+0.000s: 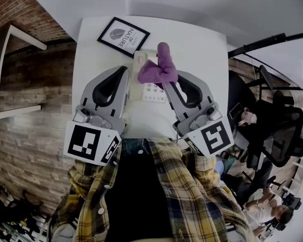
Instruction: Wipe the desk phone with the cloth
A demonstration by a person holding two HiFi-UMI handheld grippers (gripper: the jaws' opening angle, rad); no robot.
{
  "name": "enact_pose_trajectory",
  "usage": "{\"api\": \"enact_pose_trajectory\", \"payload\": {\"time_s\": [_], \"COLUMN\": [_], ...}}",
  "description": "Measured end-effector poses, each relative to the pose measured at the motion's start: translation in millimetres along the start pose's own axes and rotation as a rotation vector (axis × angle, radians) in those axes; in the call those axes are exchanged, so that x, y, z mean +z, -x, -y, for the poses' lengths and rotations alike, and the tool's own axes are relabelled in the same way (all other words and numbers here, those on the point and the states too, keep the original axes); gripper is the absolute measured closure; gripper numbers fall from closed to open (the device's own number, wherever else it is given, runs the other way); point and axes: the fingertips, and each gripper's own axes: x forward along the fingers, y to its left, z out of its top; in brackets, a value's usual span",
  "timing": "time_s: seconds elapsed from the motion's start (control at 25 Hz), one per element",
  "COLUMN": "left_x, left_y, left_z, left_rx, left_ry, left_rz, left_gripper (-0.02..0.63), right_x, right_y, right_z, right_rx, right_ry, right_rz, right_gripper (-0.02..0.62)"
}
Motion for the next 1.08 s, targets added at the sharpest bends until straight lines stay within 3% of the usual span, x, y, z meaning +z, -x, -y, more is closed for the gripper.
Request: {"api": "enact_pose_trajectory", "payload": {"time_s": [1.08], "left_x": [-5.0], "left_y": [-0.4], "left_z": [-1.4], "left_rx": [0.007], "left_ry": [0.006], "left_rz": [-0.010], "left_gripper": [0.591], "right_x": [-7.7], "right_y": [-0.7], "right_z": [-0.8], "right_rx": [0.008], "right_ry": [-0.001], "right_rz": [-0.022], "right_gripper": [0.535]}}
